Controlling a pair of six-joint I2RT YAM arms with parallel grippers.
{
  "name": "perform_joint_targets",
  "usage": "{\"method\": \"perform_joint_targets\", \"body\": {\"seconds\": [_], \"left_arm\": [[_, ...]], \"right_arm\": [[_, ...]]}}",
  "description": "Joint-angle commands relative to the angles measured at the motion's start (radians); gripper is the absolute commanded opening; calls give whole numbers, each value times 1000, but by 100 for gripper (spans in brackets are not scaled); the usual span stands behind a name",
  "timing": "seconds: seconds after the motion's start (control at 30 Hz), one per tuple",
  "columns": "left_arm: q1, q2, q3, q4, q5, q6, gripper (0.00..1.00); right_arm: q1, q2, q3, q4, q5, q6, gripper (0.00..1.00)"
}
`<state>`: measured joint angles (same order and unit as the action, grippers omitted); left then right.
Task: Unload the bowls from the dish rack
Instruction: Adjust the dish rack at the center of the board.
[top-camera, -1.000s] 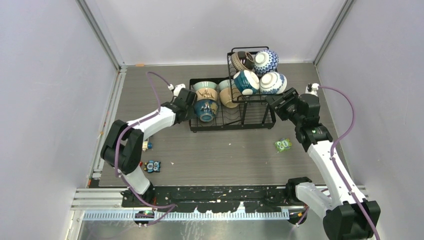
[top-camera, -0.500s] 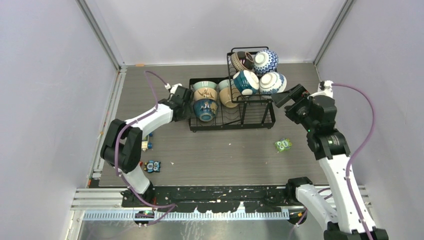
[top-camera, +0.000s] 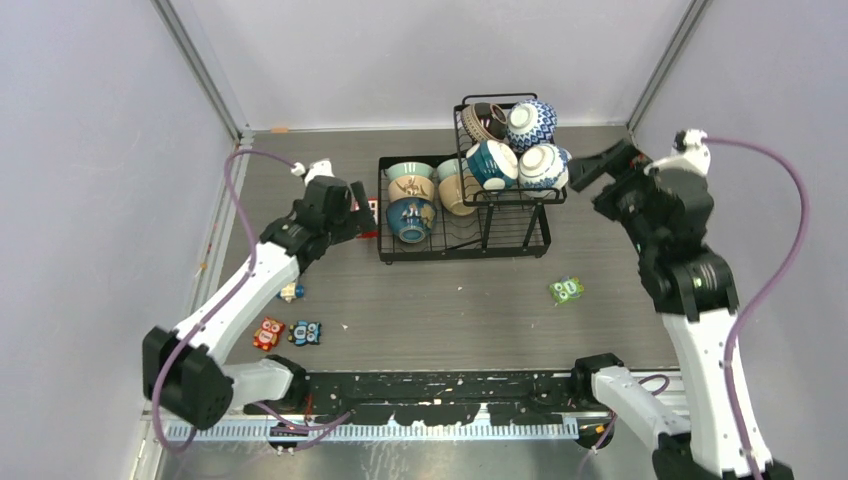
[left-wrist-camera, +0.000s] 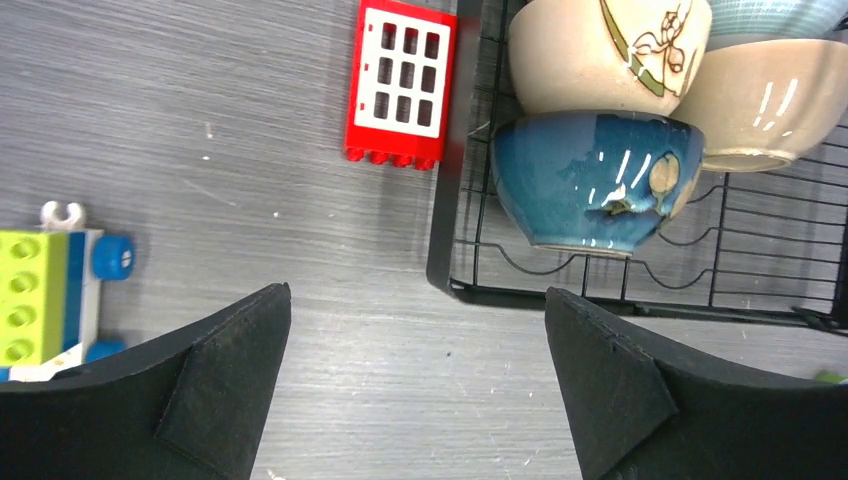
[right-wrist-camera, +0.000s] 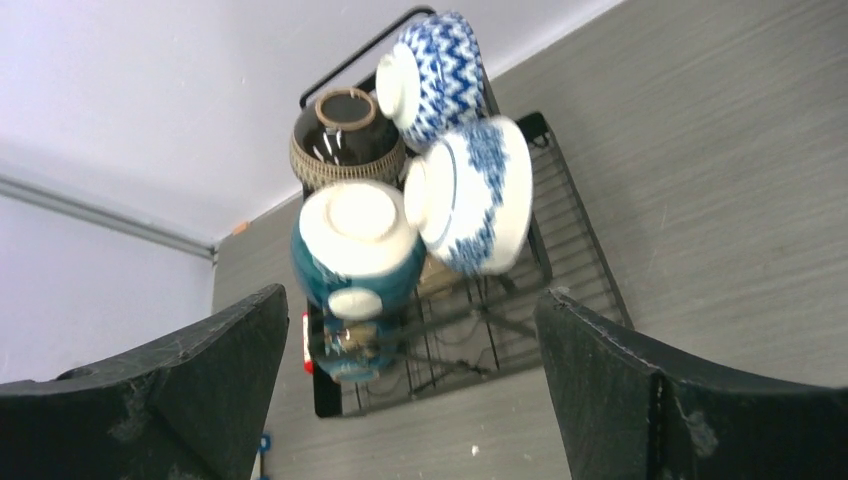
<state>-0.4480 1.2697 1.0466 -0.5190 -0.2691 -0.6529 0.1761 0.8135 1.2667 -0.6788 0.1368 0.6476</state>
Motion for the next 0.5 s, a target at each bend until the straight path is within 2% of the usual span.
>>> {"method": "perform_joint_targets", "body": {"seconds": [0.0,0.1,0.17,0.2,0.27,0.33,0.4,0.47], "left_arm": [[24,-134,-46,-32,-39,33,100],[51,-201,-79,20,21,50,100],[65,-234,-104,70,104,51,100],[67,-245,-113,93,147,55,100],[68,-261,-127,119,217,72,100],[68,-276,-143,125,251,84,100],[68,-289,-164,128,260,85,100],[68,-292,-175,123,254,82,100]], "right_arm": [[6,199,120,114,67,-21,95],[-36,310,180,222,-18,45,92],[-117,379,202,300,-207,157,91],[-153,396,174,388,-287,231,90],[-251,401,39,675,-439,426,89],[-349,410,-84,922,-537,605,89],[-395,398,-172,1041,-570,690,89],[-415,362,-236,1067,-572,695,89]]}}
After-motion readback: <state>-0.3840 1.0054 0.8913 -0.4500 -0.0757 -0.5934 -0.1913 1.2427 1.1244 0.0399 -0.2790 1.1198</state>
